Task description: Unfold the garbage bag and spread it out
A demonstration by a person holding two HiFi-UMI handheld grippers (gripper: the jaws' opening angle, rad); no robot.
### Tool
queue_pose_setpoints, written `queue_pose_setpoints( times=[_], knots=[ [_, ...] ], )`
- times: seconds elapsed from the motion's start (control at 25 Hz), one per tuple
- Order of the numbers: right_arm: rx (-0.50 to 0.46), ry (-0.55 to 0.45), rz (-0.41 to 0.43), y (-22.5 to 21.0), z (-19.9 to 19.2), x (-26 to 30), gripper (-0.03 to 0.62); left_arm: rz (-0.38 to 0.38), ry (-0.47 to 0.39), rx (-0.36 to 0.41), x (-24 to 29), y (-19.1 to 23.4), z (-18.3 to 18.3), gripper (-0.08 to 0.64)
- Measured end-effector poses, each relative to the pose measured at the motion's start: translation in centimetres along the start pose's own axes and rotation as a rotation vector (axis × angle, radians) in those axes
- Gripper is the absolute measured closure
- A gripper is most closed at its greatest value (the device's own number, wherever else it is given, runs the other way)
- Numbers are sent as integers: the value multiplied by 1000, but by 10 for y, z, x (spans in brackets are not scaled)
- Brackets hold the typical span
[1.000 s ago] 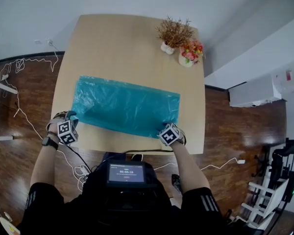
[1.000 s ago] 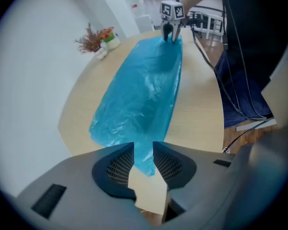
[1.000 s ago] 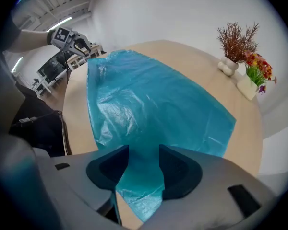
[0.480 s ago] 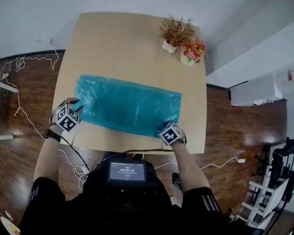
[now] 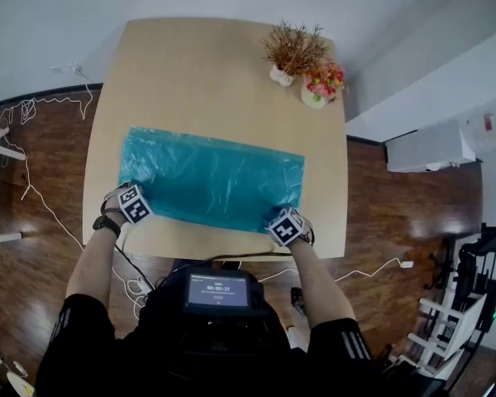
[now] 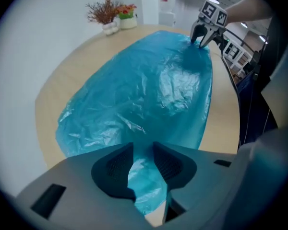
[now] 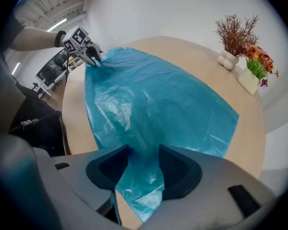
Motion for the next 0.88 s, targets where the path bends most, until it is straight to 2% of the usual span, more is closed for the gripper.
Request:
queue_pose_setpoints(
  times=[0.08, 0.24, 0.48, 0.68, 0.88],
  knots=[
    [5, -38, -11, -5, 8, -6, 364, 2, 2, 8, 1, -1, -1, 420],
    [52, -176, -47, -26, 47, -26, 362, 12, 10, 44, 1, -4, -6, 420],
    [6, -240, -79, -56, 119, -33, 364, 6, 6, 58, 1, -5, -6, 420],
    [-37, -229, -98, -80, 165, -17, 365, 12, -14, 39, -5, 1, -5, 420],
    [-44, -154, -59, -84, 179, 12, 367, 59, -125, -17, -46, 24, 21, 420]
  ],
)
Point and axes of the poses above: the fingertips, and each gripper's own axes: x forward along the fingers, y to its left, z out of its top, the point moved 2 cm from there along -x, backward along the fingers, and after that the axes turned 2 degrees about y, right-handed, at the moved point
